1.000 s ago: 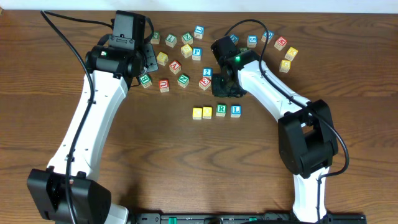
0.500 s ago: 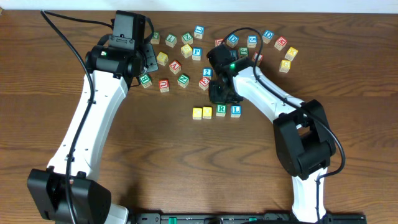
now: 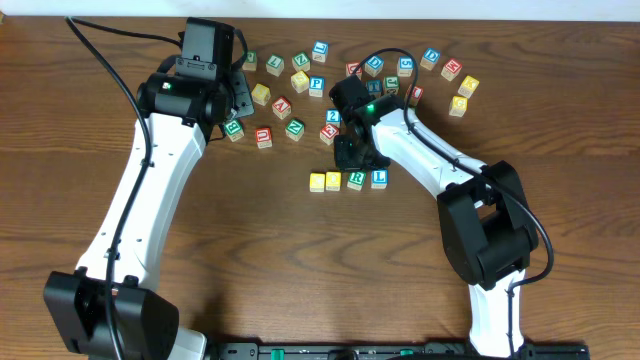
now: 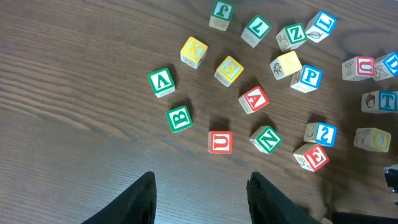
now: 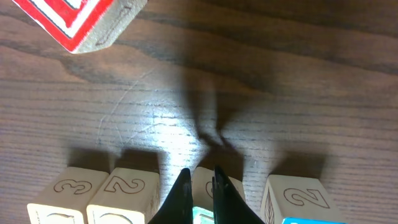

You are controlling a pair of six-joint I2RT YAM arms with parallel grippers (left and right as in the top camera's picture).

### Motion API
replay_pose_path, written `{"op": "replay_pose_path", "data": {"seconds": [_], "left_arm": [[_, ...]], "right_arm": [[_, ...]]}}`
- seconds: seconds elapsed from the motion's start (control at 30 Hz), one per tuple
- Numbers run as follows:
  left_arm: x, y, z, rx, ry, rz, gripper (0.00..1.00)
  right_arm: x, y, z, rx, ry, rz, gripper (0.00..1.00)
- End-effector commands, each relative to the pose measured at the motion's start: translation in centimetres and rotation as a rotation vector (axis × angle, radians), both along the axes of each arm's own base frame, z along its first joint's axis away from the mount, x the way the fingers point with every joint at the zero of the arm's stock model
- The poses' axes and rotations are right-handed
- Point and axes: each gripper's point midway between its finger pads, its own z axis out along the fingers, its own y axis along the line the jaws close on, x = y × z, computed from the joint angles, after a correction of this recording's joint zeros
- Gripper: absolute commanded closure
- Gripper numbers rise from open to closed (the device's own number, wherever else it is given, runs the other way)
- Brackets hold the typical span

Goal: Spell out CORL

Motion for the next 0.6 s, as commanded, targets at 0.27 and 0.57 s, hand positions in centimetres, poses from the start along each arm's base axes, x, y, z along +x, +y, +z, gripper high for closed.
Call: {"op": "replay_pose_path", "data": {"seconds": [0.27, 0.57], "left_arm": [[-0.3, 0.4, -0.3, 0.017, 0.011, -0.002, 0.53], [-0.3, 0.4, -0.3, 0.017, 0.011, -0.002, 0.53]], "right_arm": [[-0.9, 1.5, -0.4, 0.058, 0.027, 0.098, 0.94], [-0.6, 1.9, -0.3, 0.075, 0.012, 0.124, 0.96]]}}
